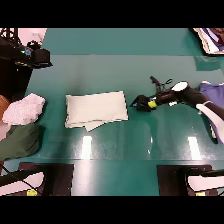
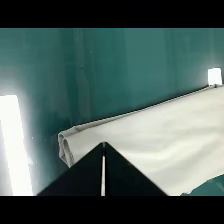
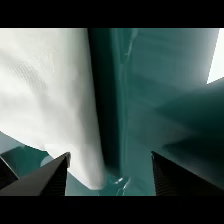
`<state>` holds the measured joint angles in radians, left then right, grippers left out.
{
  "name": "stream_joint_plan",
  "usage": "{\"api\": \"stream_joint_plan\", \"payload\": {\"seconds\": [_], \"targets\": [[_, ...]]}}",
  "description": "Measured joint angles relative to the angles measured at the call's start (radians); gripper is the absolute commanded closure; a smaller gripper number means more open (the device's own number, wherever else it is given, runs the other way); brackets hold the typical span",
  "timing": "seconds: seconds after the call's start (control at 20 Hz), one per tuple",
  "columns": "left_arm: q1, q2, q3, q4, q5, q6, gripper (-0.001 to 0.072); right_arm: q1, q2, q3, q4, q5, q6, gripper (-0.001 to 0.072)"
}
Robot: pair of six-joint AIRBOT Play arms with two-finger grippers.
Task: Fold the shirts.
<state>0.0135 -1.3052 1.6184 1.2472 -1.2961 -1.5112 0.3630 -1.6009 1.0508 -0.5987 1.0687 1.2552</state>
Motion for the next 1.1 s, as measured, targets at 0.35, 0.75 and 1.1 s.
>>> {"api": "stream_joint_plan", "payload": {"seconds": [0.35, 0.75, 1.1], "targets": [[0.0, 0.0, 0.0, -0.038, 0.002, 0.0, 0.0676, 0.19, -0.224, 0.249, 0.074, -0.014, -0.01, 0.0655], [-0.103, 0.0, -0.03, -0.089, 0.01, 0.0, 0.0676, 0.131, -0.196, 0.431, -0.062, 0.032, -0.008, 0.0695], [-0.32, -0.002, -0.052, -0.096, 0.121, 0.0, 0.0676, -0.329, 0.039, 0.451, -0.216, 0.083, 0.029, 0.0694]]}}
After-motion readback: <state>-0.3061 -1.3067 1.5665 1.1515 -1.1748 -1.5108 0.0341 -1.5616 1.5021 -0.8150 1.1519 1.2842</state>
